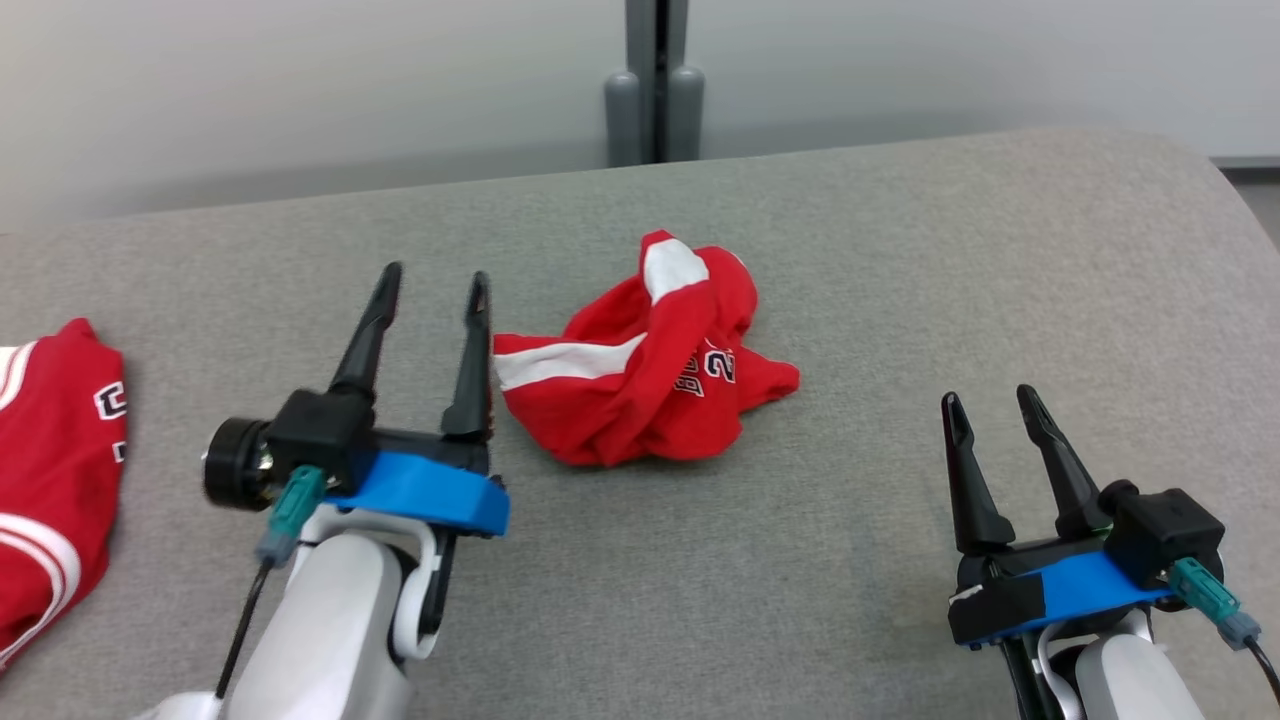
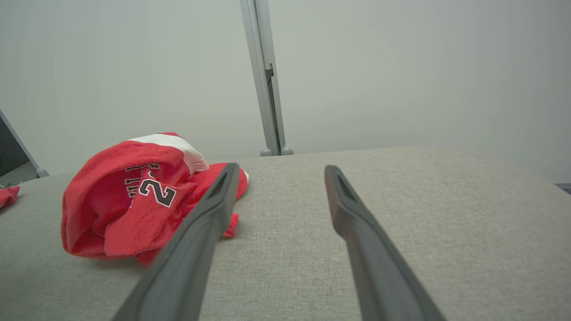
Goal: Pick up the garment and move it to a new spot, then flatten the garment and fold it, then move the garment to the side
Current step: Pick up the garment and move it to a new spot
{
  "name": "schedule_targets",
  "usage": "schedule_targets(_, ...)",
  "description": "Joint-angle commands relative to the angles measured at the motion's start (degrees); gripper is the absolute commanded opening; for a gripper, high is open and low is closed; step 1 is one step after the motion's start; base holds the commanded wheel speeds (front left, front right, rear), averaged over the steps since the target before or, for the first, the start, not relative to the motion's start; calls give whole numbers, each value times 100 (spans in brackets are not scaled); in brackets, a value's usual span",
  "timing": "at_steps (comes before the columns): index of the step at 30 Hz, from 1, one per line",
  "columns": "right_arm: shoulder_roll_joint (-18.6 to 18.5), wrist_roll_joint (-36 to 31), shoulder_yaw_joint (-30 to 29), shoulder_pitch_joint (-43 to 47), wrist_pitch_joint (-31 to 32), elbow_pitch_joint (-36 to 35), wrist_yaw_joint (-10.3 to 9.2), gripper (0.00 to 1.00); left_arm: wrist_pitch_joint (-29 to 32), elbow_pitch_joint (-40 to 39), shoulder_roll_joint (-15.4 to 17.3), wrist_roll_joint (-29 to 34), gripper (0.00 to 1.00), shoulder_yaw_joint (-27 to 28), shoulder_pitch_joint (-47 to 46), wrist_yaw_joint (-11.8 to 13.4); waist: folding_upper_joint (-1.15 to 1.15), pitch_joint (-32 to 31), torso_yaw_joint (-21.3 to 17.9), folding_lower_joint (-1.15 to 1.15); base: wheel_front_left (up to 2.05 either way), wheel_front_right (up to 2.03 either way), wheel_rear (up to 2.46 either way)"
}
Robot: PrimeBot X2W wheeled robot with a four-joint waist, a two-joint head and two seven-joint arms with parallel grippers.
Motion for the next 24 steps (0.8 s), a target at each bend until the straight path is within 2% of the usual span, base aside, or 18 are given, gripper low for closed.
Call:
schedule_targets(1,-24,-15,-7,68,-19,12,1,100,-15,-104,34,-11,100,105,127,53,0,-28,66,0,0,0,0)
schedule_targets(7,-25,-57,-25,122,-19,56,1,100,-15,-421,155,24,100,562,689,127,0,-183,339,0,0,0,0)
schedule_targets(14,-25,-115,-69,226,-19,94,1,100,-16,-668,84,76,100,1008,1151,188,0,-317,607,0,0,0,0)
schedule_targets(24,-25,-134,-75,348,-19,141,1,100,-16,-787,-43,275,100,1244,1597,98,0,-479,712,0,0,0,0)
